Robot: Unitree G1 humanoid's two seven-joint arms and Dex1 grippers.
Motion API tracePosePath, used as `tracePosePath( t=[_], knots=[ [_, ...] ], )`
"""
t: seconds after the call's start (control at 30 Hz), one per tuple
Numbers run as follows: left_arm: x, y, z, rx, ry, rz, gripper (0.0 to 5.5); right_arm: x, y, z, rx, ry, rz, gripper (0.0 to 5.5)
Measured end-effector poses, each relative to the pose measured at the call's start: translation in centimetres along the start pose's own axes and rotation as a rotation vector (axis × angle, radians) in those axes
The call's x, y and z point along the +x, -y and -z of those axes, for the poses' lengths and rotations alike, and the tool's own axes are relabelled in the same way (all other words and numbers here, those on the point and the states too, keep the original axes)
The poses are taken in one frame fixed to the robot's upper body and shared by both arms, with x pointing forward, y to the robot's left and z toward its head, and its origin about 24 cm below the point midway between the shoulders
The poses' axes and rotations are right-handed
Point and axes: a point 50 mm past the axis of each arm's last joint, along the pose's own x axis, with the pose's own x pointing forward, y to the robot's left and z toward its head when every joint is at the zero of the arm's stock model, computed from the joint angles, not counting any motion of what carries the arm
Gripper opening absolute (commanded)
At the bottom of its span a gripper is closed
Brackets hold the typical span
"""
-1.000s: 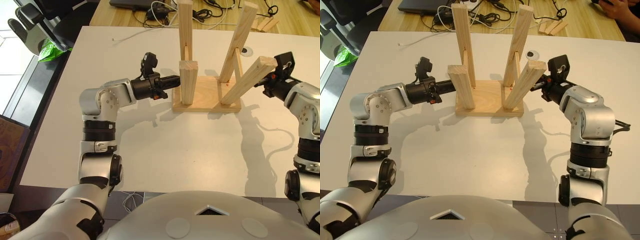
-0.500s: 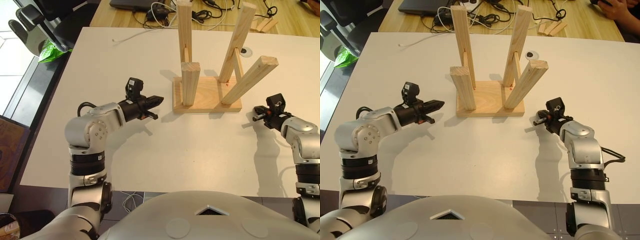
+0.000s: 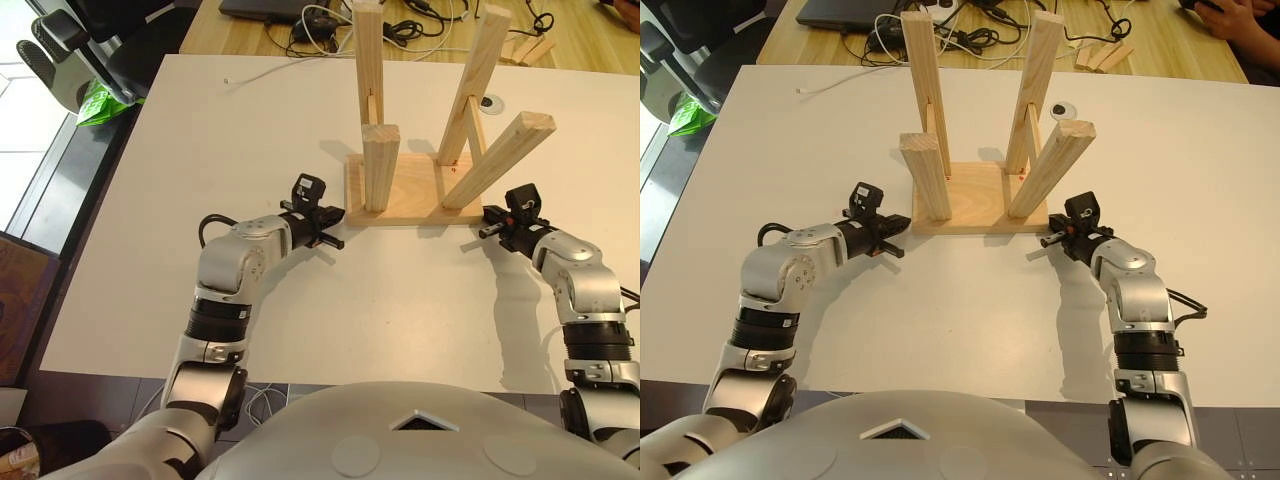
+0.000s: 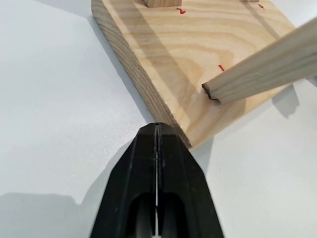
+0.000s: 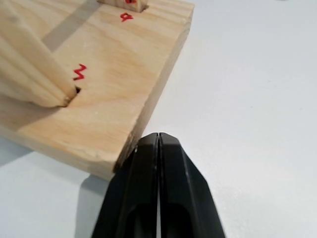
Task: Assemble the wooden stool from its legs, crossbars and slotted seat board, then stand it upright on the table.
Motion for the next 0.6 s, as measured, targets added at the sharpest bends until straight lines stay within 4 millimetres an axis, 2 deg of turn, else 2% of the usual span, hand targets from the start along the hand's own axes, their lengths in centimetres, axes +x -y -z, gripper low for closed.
tracePosePath(
  t=[0.37, 0.6],
  knots=[
    [0.68, -0.27, 0.15, 0.070, -0.033, -0.080, 0.00, 0.19, -0.86, -0.35, -0.017, -0.014, -0.049, 0.05],
    [0.32, -0.87, -0.41, 0.014, 0.013, -0.101, 0.00, 0.05, -1.13, -0.58, -0.008, -0.019, -0.078, 0.05]
  ],
)
